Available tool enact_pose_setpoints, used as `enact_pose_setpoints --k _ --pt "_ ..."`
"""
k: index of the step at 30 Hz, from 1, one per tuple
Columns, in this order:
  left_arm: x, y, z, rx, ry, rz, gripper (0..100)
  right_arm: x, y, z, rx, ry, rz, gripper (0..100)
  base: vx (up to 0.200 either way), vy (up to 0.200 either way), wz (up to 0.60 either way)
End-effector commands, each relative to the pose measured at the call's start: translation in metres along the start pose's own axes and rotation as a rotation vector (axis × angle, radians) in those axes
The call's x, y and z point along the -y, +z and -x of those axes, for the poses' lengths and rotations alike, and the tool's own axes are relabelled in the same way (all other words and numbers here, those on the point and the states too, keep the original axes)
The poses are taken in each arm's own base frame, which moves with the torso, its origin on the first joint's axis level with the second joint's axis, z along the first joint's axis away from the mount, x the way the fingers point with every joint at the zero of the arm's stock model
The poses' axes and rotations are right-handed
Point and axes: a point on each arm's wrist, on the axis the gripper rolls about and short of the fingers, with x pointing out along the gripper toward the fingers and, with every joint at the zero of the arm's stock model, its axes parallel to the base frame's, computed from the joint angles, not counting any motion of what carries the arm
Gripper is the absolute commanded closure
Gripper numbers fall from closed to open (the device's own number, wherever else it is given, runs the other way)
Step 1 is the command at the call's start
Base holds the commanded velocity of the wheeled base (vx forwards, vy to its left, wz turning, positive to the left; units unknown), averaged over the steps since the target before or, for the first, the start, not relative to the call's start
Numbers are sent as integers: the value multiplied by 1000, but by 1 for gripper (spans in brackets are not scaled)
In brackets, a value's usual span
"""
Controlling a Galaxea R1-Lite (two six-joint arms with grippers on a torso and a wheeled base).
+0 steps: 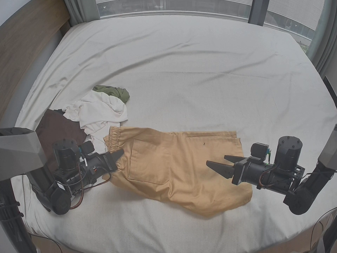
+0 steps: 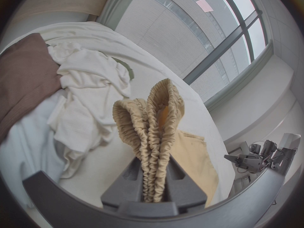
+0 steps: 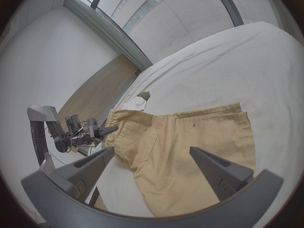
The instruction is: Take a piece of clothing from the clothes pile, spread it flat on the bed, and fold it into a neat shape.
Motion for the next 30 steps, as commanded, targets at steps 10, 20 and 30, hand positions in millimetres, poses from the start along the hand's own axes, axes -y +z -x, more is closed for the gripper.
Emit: enact_pose_setpoints --k 10,20,30 --pt "33 6 -7 36 -125 93 100 2 2 1 11 -4 1 0 0 0 0" --pt "63 7 -16 35 -225 159 100 -7 20 18 65 36 1 0 0 0 0" --pt "88 0 -27 -22 -279 204 100 -9 36 31 118 67 -33 0 0 0 0"
